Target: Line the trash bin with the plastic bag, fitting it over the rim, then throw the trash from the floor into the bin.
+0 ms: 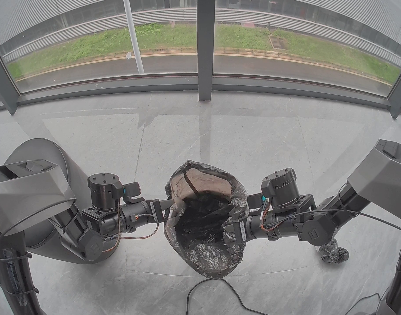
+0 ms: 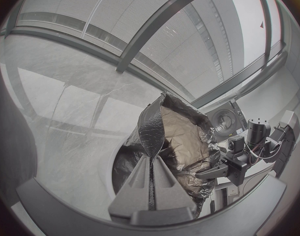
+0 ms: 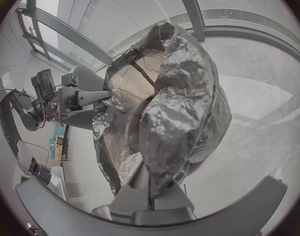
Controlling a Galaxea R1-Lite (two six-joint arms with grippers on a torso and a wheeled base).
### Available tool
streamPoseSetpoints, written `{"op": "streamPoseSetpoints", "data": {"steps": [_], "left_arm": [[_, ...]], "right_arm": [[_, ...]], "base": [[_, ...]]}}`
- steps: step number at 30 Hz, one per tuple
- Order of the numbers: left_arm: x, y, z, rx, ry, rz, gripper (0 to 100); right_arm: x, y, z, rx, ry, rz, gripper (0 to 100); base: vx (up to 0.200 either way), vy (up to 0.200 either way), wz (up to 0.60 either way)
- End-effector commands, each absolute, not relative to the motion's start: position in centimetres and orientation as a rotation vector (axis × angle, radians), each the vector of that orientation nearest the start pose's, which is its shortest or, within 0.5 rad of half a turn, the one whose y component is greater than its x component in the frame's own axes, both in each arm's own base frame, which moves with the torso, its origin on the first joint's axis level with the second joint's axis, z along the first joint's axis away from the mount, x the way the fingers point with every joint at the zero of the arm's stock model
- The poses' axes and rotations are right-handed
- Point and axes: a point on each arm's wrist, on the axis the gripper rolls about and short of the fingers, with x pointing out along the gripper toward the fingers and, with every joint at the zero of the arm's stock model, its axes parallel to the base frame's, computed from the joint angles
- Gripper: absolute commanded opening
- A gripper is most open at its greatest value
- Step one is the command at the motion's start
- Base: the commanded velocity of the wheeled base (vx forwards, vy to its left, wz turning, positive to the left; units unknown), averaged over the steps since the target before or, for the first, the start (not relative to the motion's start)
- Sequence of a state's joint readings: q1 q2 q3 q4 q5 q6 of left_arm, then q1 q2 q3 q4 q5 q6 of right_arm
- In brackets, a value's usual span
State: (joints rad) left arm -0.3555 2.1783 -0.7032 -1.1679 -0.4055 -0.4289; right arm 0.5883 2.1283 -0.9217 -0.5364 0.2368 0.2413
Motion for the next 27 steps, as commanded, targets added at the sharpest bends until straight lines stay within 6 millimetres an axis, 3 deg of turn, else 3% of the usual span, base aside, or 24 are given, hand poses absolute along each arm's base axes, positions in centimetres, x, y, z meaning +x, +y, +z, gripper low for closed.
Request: {"op": "streamPoseSetpoints", "data": {"steps": [1,7,10,16,22,27], "left_arm": [[32.6,-12.5,4.8,-0.415,0.493,-0.65,0],[32.9,-12.7,3.3,-0.4,0.524,-0.641,0],[34.0,-12.9,2.0,-0.331,0.504,-0.607,0],[34.6,-13.7,2.4,-0.319,0.471,-0.606,0],[33.9,-11.4,2.2,-0.326,0.501,-0.546,0],[33.1,-10.6,1.1,-0.287,0.541,-0.53,0]], "right_arm": [[30.5,22.0,4.7,0.088,0.785,0.723,0],[30.6,22.0,4.4,0.085,0.791,0.717,0],[30.9,21.0,4.2,0.085,0.793,0.665,0],[31.5,19.1,3.7,0.069,0.803,0.608,0],[31.3,19.3,2.7,0.047,0.826,0.614,0],[31.6,19.7,1.6,0.041,0.849,0.614,0]], "base": [[0.0,0.0,0.0],[0.0,0.0,0.0],[0.0,0.0,0.0],[0.0,0.0,0.0],[0.0,0.0,0.0],[0.0,0.0,0.0]]}}
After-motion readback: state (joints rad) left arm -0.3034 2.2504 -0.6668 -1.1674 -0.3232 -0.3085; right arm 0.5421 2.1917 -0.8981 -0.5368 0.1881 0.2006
